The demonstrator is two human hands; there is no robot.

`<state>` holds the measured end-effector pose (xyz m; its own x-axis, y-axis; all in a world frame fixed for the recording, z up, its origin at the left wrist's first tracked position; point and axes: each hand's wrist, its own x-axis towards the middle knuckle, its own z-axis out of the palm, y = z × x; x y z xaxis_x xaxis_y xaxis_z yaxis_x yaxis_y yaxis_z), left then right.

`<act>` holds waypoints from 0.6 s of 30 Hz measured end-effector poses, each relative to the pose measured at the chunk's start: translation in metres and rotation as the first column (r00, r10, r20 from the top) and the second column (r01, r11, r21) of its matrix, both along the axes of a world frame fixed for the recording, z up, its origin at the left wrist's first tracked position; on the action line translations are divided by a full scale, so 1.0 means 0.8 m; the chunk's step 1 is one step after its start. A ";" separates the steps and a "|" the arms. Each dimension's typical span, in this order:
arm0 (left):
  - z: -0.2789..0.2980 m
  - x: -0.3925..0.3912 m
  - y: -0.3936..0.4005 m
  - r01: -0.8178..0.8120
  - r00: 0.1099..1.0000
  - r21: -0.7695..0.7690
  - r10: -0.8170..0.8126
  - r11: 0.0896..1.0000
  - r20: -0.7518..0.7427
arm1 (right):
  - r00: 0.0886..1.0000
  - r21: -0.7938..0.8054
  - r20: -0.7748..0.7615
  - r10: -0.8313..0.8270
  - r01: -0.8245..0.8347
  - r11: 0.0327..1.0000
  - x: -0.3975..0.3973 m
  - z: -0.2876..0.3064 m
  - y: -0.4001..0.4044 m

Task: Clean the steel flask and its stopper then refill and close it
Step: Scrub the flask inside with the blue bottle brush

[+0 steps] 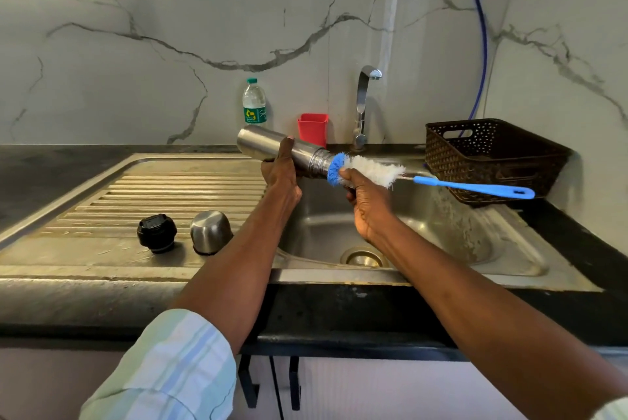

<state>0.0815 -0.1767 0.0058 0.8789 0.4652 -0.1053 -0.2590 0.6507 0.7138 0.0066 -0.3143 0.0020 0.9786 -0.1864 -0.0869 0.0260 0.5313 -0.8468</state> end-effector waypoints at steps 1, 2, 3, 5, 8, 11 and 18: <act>0.001 0.000 -0.002 -0.001 1.000 -0.013 0.001 1.000 0.006 | 1.000 -0.029 -0.003 0.008 -0.008 1.000 -0.001 0.001 0.002; 0.001 0.001 -0.003 0.000 1.000 -0.016 0.000 1.000 0.008 | 1.000 -0.062 -0.007 0.023 -0.024 0.998 -0.002 0.002 0.003; -0.002 0.002 -0.003 0.009 1.000 -0.013 -0.009 1.000 0.005 | 0.999 -0.086 -0.014 0.042 -0.043 0.995 -0.004 0.002 0.004; -0.007 0.002 -0.005 0.037 0.999 0.002 -0.037 0.999 -0.008 | 0.995 -0.110 -0.043 0.092 -0.096 0.989 -0.006 0.003 0.005; -0.011 0.000 -0.009 0.045 0.999 0.008 -0.045 0.999 -0.014 | 0.989 -0.135 -0.081 0.123 -0.133 0.982 -0.007 0.007 0.006; 0.000 -0.002 -0.003 -0.011 1.000 -0.033 0.012 0.999 0.026 | 0.957 -0.309 -0.132 0.258 -0.287 0.907 -0.020 0.012 0.008; 0.006 0.003 0.035 -0.166 0.981 -0.096 0.174 0.981 0.084 | 0.817 -0.894 0.443 0.369 0.430 0.121 -0.051 0.007 0.027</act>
<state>0.0836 -0.1486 0.0108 0.7954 0.6014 -0.0753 -0.4331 0.6508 0.6237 -0.0345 -0.2928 0.0078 0.7524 0.2589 0.6057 0.5753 -0.7060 -0.4130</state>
